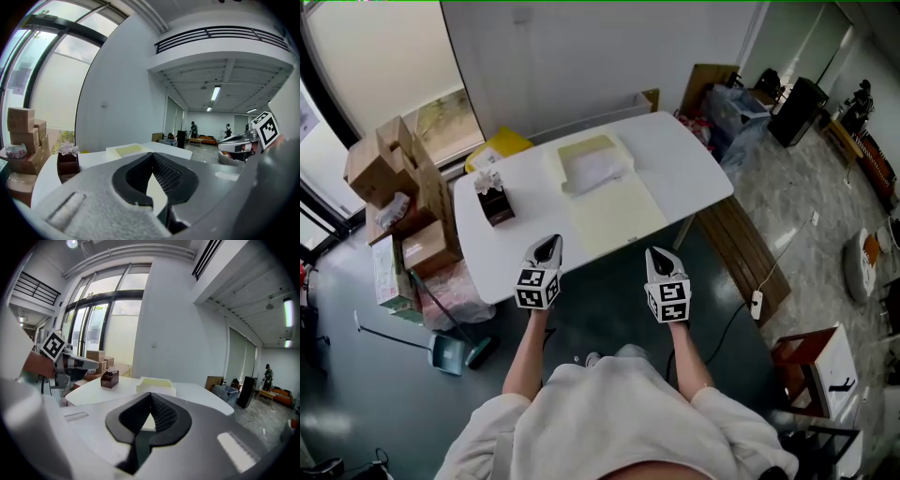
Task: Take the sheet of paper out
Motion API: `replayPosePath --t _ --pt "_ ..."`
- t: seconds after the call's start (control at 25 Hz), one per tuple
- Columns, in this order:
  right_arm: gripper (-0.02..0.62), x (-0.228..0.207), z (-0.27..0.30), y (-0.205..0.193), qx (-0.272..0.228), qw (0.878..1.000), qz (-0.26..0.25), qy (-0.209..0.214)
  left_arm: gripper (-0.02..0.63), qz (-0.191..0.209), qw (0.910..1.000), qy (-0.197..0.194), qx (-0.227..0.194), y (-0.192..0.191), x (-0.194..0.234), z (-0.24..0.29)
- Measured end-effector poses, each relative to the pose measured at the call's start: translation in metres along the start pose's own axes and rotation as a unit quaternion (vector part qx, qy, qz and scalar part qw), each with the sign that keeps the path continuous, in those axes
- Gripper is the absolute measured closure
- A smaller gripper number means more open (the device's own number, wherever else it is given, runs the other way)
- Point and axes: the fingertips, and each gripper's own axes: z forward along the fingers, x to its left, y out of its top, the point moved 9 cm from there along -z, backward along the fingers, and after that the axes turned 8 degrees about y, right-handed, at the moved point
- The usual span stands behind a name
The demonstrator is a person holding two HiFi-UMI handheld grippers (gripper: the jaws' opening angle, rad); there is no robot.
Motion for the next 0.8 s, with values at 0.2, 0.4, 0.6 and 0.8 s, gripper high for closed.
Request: replayPosePath --t 0.2,0.4,0.6,0.8 --pt "0.595 -0.008 0.018 -0.004 0.004 1.000 0.006 0.002 0.606 0.000 1.0000 0.001 0.007 -0.003 0.008 0.016" --pt "0.594 -0.018 0.046 -0.004 0.002 1.000 0.006 0.013 0.606 0.000 0.9998 0.010 0.014 -0.006 0.019 0.035" --pt "0.594 -0.038 0.085 0.002 -0.002 1.000 0.006 0.024 0.606 0.003 0.9996 0.022 0.019 -0.001 0.033 0.068" --pt "0.594 -0.068 0.138 0.015 -0.007 0.999 0.010 0.041 0.606 0.013 0.9990 0.033 0.027 0.013 0.048 0.114"
